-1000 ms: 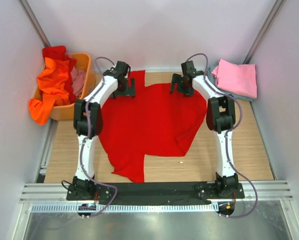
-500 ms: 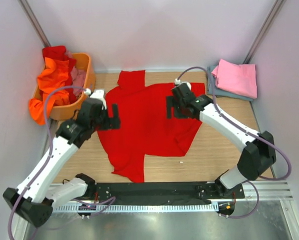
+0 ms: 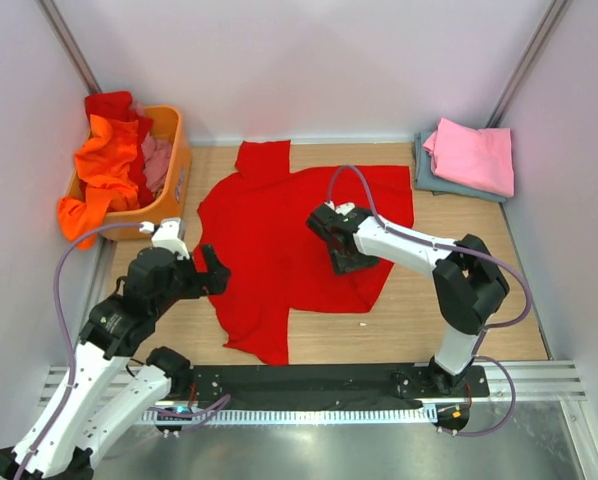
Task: Fold and stack the t-shirts
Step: Flatten the tshirt out
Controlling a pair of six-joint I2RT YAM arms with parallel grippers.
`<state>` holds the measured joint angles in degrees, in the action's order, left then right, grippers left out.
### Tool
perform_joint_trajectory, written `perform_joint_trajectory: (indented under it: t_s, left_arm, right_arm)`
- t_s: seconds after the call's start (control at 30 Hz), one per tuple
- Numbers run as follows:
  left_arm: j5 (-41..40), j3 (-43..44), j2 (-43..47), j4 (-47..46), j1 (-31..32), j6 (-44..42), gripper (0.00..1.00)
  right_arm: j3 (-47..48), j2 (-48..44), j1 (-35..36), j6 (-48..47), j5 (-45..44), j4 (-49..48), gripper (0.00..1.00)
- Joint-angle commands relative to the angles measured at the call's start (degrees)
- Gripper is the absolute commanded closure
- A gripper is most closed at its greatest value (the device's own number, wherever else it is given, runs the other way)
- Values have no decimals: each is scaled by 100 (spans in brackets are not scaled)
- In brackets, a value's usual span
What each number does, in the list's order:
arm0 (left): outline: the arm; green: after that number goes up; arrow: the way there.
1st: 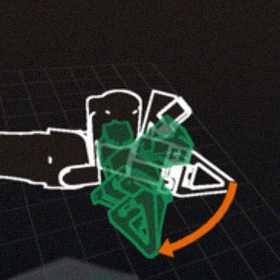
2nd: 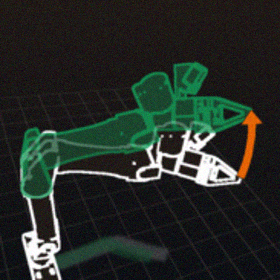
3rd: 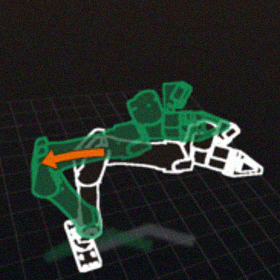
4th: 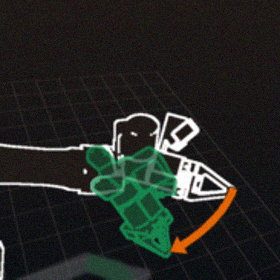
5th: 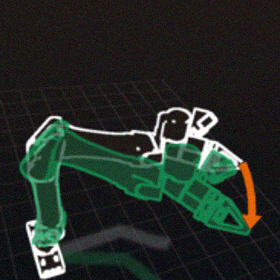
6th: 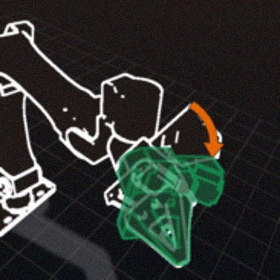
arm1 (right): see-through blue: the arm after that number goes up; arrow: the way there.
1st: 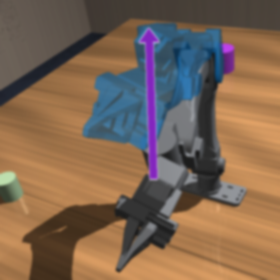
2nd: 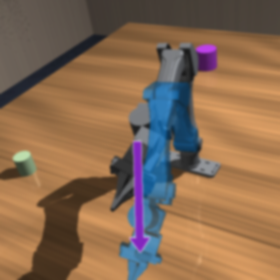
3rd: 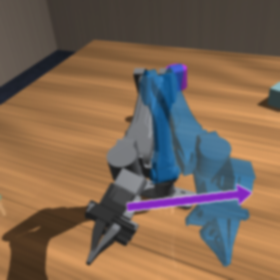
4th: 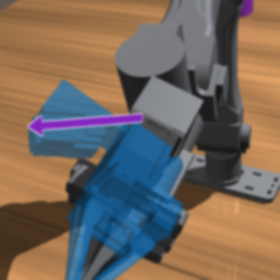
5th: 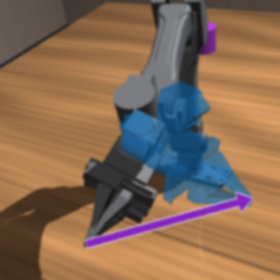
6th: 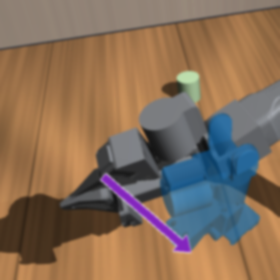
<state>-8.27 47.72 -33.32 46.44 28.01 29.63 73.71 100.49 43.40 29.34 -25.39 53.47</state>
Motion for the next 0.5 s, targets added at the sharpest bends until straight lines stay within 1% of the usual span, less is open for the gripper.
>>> perform_joint_trajectory:
  t_s: [0.0, 0.13, 0.23, 0.3, 0.33, 0.37, 0.4, 0.47]
  left_arm:
    - [247, 0, -192, -249, -6, 8, 0]
    - [326, -9, -193, -275, -6, -18, 0]
    - [309, -35, -105, -302, 3, -27, 0]
    - [283, -44, -96, -302, 11, -27, 0]
    - [282, -44, -96, -302, 20, -27, 0]
    - [265, -44, -87, -302, 29, -36, 0]
    - [265, -44, -87, -302, 38, -36, 0]
    - [247, -35, -87, -293, 55, -36, 0]
  right_arm:
    - [135, 154, 28, 291, -274, 172, 36]
    - [29, 348, 64, 335, -239, 49, 40]
    - [-58, 375, 64, 335, -300, -56, 50]
    - [-172, 288, 55, 379, -396, -83, 74]
    - [-173, 252, 55, 379, -440, -83, 74]
    - [-225, 200, 55, 423, -476, -22, 85]
    - [-243, 138, 55, 484, -641, 48, 92]
    - [-357, -124, 46, 746, -862, 320, 99]
